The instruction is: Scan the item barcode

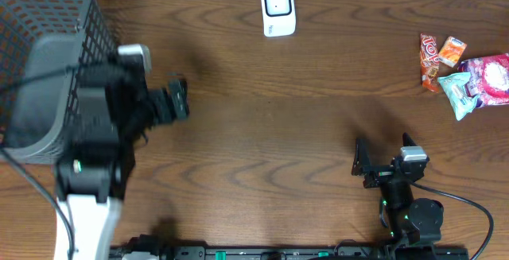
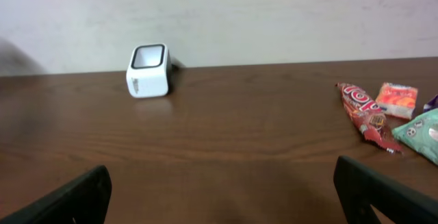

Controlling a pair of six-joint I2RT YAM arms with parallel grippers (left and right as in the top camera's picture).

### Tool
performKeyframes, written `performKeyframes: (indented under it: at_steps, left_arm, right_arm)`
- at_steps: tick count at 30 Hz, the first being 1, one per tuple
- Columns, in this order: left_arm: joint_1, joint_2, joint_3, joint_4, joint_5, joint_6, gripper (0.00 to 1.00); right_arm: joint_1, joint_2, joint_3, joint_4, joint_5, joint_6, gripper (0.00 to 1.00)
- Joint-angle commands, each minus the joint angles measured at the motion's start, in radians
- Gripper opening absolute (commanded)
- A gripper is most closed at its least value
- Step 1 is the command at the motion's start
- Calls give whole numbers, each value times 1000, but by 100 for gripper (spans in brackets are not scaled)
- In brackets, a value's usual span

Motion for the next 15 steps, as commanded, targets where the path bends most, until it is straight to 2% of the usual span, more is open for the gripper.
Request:
performKeyframes:
  at_steps: [1,7,15]
  left_arm:
    - [-2,-150,-189,97,32,109,98]
    - [2,-408,-478,288,31,120,98]
    - [2,-687,-756,425,-8,130,98]
  right_arm:
    - [8,-7,-2,-5,10,-6,99]
    - [8,-7,-2,-5,10,-6,99]
    - [8,-7,-2,-5,10,-6,99]
